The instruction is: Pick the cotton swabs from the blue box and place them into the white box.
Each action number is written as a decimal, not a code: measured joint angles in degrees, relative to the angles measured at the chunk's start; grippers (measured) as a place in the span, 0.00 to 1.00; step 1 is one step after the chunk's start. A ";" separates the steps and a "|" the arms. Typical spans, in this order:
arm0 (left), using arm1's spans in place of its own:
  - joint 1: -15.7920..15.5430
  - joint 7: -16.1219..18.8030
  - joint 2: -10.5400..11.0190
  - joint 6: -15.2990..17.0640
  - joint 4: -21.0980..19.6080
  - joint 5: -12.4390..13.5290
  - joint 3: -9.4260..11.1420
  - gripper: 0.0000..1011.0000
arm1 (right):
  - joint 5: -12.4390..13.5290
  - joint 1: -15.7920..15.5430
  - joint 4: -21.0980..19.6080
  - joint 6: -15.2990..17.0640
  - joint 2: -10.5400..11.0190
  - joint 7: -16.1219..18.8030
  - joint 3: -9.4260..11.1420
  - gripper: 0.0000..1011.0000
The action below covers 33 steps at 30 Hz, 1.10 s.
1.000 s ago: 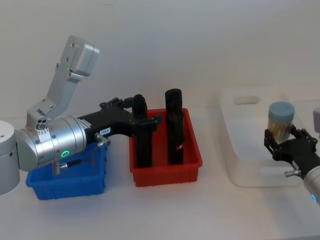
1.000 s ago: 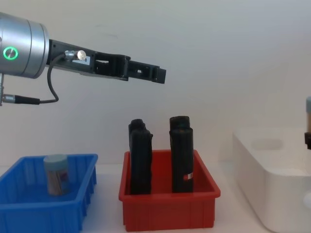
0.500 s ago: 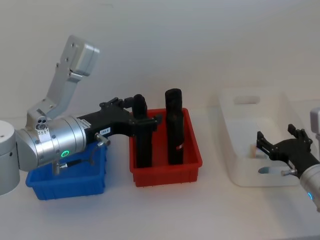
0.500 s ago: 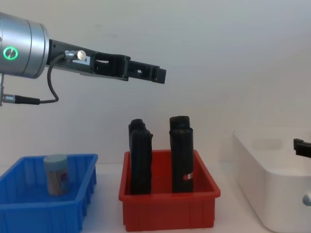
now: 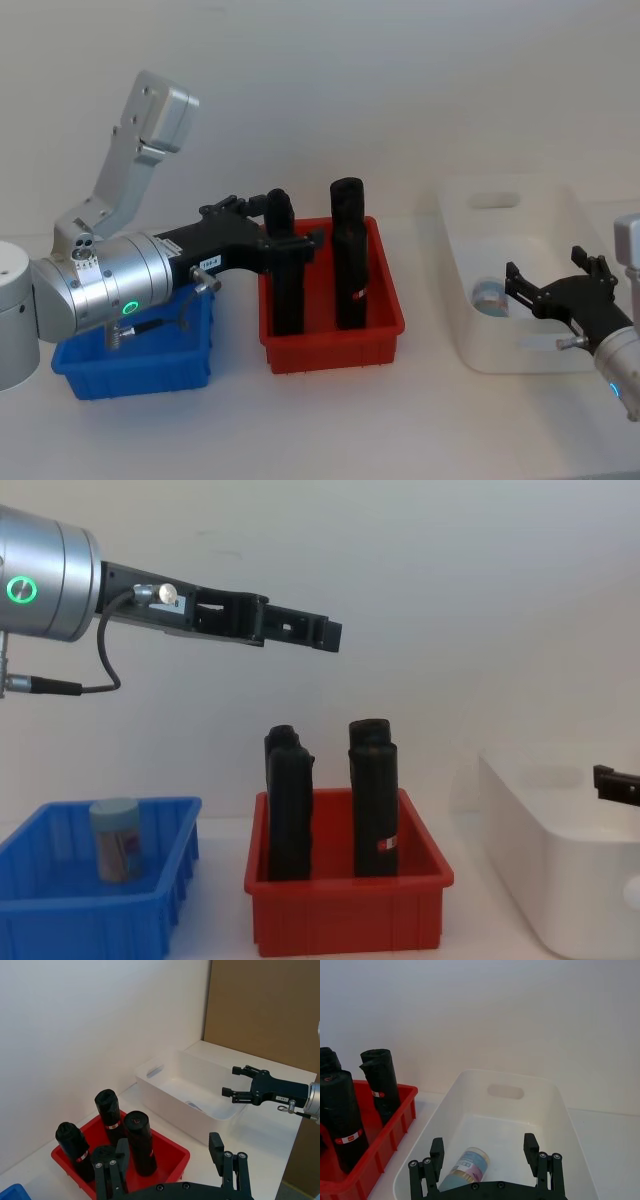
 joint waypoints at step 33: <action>0.26 0.56 -0.03 -0.79 0.04 0.14 0.22 0.99 | -0.25 -0.60 -0.87 -0.69 -0.04 0.36 0.08 0.99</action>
